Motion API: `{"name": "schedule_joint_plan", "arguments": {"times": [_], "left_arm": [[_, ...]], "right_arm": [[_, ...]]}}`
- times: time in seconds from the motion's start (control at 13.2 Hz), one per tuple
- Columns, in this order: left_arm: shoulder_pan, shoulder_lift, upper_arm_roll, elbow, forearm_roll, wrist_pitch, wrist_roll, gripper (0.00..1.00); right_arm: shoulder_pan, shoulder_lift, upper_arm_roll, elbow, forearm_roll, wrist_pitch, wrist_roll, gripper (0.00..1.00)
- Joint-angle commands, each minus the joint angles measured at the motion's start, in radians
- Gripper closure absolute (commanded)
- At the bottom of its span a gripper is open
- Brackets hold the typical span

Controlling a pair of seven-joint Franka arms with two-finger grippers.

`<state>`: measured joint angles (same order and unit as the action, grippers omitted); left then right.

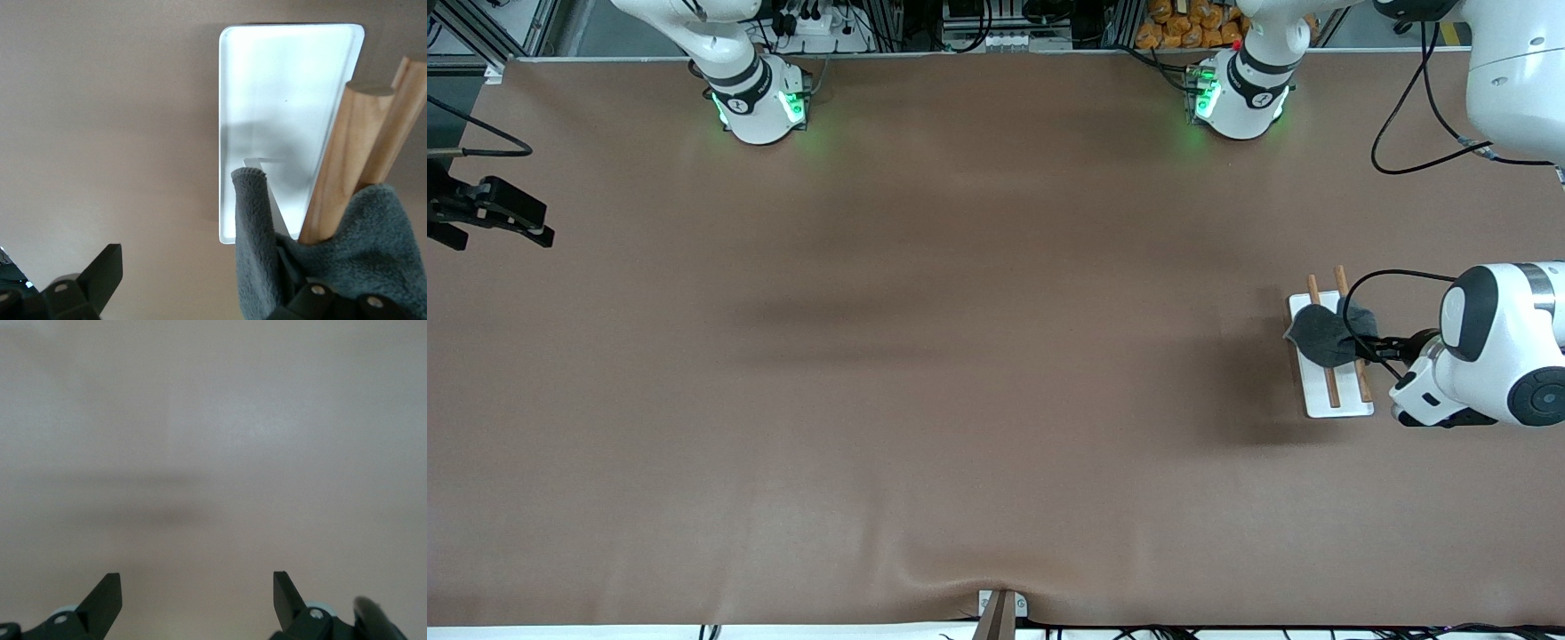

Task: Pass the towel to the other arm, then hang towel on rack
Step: 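Lower the towel over the wooden dowels with the left gripper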

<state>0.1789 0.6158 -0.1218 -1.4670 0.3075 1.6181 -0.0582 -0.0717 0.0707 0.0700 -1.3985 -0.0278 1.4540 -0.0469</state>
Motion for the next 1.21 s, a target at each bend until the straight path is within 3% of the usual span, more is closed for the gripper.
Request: {"name": "schedule_joint_plan", "arguments": {"times": [0.0, 1.14], "left_arm": [[0.013, -0.005, 0.001, -0.004, -0.007, 0.008, 0.021, 0.00], [0.044, 0.021, 0.004, -0.009, 0.021, 0.056, 0.084, 0.00]], "right_arm": [[-0.013, 0.000, 0.017, 0.001, -0.003, 0.003, -0.001, 0.00], [-0.008, 0.000, 0.021, 0.003, 0.002, -0.001, 0.001, 0.00]]}}
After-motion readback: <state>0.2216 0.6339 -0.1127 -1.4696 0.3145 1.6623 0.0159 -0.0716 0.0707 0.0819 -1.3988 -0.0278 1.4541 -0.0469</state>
